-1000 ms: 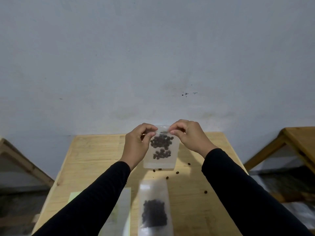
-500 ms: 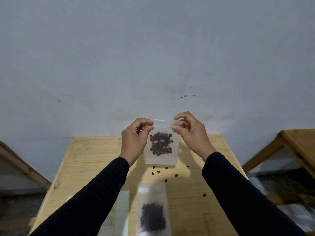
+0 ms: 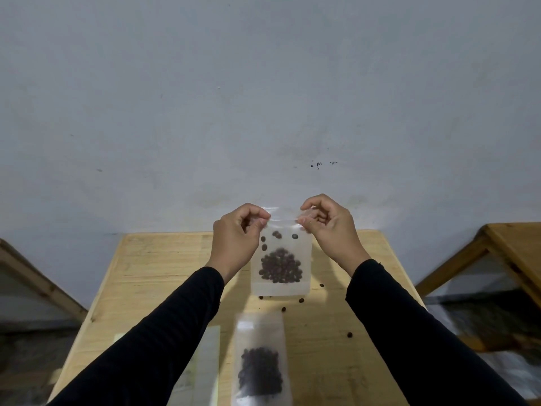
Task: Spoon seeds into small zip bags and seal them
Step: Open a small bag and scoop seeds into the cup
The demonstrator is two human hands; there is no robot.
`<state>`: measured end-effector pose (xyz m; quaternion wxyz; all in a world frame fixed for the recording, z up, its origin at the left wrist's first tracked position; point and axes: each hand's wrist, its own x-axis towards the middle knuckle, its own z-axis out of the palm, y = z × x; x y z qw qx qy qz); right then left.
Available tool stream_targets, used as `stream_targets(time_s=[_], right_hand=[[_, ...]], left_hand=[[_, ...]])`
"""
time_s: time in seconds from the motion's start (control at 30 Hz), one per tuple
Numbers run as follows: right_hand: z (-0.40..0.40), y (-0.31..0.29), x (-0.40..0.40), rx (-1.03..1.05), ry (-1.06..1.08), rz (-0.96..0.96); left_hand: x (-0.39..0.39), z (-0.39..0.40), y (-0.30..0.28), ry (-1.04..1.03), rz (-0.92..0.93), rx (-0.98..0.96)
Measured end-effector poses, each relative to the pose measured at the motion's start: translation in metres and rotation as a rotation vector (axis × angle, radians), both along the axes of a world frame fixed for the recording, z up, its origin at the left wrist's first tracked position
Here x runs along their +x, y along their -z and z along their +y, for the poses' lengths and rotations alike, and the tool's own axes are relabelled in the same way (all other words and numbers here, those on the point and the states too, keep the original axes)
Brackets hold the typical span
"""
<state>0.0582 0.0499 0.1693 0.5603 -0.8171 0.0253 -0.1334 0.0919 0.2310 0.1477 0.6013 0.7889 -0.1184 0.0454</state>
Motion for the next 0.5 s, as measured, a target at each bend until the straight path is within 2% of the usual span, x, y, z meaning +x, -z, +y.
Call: stream_targets(time_s=[0.23,0.5], right_hand=[[0.003,0.001,0.002,-0.050,-0.153,0.064],[0.009,0.007,0.007,-0.011,-0.115,0.120]], left_hand=[[-0.004,0.002,-0.003,0.113,0.038,0.010],[-0.001,0.000,0.002,0.090,0.048,0.033]])
